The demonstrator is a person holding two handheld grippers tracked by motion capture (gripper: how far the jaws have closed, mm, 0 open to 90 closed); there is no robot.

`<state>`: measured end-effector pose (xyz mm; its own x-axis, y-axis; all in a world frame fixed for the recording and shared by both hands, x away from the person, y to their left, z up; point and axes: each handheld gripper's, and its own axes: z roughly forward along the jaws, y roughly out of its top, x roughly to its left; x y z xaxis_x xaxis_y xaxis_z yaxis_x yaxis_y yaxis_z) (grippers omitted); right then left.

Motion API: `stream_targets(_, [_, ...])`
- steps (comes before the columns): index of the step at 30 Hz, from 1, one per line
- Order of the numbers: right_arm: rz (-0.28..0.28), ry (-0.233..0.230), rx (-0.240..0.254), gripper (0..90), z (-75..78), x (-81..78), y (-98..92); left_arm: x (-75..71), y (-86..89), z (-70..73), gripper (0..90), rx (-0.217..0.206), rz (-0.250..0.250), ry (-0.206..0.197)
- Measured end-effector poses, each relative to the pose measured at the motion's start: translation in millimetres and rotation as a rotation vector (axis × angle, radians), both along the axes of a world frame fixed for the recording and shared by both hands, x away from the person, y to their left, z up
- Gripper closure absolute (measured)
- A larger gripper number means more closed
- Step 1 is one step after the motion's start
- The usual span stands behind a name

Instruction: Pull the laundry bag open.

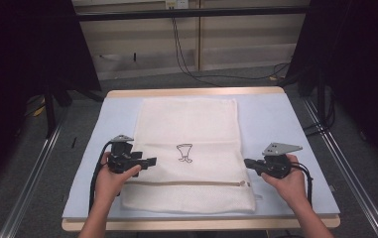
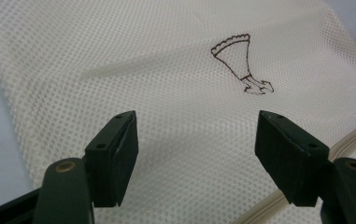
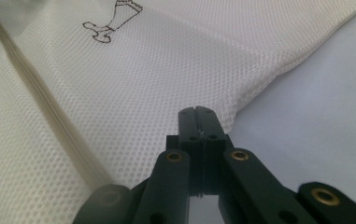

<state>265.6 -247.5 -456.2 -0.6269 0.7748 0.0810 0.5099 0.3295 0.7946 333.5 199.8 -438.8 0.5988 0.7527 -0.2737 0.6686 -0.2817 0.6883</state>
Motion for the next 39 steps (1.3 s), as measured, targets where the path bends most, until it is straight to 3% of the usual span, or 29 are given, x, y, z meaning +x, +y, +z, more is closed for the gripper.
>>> stream_targets(2, [0.005,-0.002,-0.008,90.0,-0.7,-5.1,-1.4,-1.5,-4.4,1.0,29.5,0.0,-0.004,0.012])
stream_targets(3, [0.01,-0.001,-0.01,90.0,-1.6,-7.5,-2.2,-3.1,-8.2,1.5,29.8,0.013,-0.001,0.04])
stream_targets(4, [0.011,0.002,-0.012,90.0,-3.1,-10.8,-2.6,-3.9,-10.5,2.0,33.3,0.048,-0.013,0.052])
stream_targets(5, [0.013,0.003,-0.014,90.0,-4.9,-13.5,-2.6,-4.8,-12.8,1.9,33.6,0.051,-0.009,0.048])
stream_targets(9, [0.028,0.013,-0.02,90.0,-9.8,-20.0,-1.9,-6.2,-19.2,3.1,29.6,0.015,-0.017,0.057])
stream_targets(10, [0.028,0.013,-0.016,90.0,-10.8,-20.8,-1.3,-7.2,-21.8,3.4,32.4,-0.013,-0.013,0.069])
stream_targets(13, [0.037,0.024,-0.01,90.0,-12.9,-22.0,0.9,-9.2,-26.9,4.3,35.7,-0.047,-0.032,0.104])
stream_targets(25, [0.062,0.05,-0.03,90.0,-12.0,-33.8,6.7,-19.5,-52.0,8.1,42.5,-0.083,-0.071,0.194])
stream_targets(30, [0.063,0.057,-0.023,90.0,-14.4,-35.5,7.7,-23.0,-73.2,4.4,43.5,-0.088,-0.122,0.228])
stream_targets(35, [0.079,0.062,-0.025,90.0,-14.6,-36.1,13.1,-27.0,-95.5,1.5,45.9,-0.134,-0.163,0.293])
stream_targets(39, [0.082,0.071,-0.015,90.0,-15.9,-34.7,13.9,-30.9,-113.7,-0.9,46.0,-0.147,-0.188,0.304])
